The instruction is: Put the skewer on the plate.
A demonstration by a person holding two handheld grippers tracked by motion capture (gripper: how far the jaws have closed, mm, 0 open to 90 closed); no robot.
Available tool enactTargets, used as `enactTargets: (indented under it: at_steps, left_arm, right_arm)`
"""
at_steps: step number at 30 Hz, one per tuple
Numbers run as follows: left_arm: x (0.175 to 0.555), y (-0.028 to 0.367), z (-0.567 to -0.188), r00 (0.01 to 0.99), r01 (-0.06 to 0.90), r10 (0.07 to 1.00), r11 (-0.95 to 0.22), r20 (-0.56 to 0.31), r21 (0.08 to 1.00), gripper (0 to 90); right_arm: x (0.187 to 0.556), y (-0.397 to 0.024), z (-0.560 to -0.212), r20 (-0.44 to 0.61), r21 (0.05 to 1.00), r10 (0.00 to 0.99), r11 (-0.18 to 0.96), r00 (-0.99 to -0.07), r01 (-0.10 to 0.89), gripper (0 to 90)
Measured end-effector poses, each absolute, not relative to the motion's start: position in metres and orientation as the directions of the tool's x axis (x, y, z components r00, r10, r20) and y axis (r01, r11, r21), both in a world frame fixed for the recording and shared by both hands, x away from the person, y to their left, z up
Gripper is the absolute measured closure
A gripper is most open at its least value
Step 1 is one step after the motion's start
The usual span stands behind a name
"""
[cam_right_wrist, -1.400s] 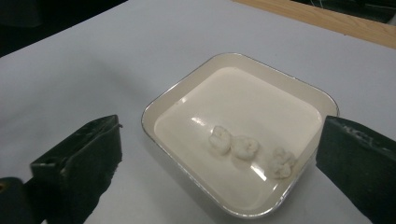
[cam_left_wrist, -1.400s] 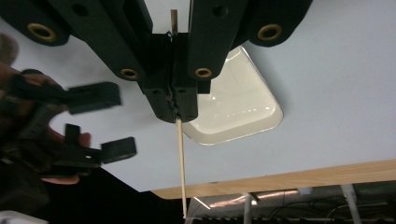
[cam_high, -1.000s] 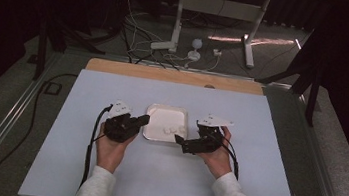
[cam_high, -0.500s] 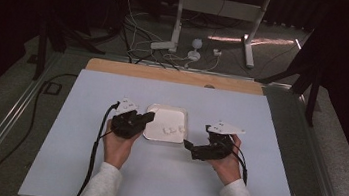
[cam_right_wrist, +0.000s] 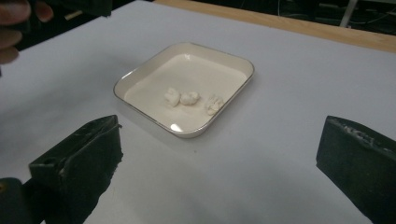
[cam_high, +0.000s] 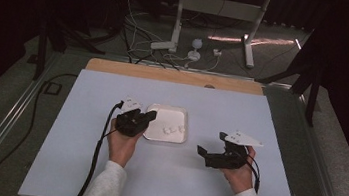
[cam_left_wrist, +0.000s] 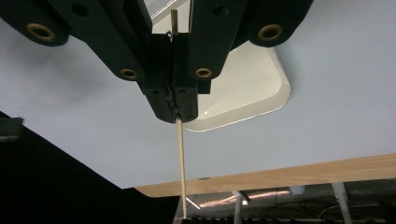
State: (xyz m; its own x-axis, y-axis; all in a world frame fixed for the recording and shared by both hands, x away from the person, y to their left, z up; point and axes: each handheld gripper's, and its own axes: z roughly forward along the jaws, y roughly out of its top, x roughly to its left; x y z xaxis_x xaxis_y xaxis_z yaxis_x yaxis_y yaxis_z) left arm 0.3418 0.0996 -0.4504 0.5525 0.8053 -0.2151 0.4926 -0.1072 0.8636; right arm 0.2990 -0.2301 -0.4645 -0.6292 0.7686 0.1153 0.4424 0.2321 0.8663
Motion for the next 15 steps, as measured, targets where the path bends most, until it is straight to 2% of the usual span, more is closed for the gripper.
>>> enactTargets:
  at_steps: [15]
  left_arm:
    - [0.352, 0.088, -0.464, 0.515, 0.517, 0.833, -0.112, -0.203, 0.849, 89.5]
  right_arm:
    - [0.28, -0.251, -0.466, 0.074, 0.891, 0.796, 0.218, -0.6, 0.399, 0.0]
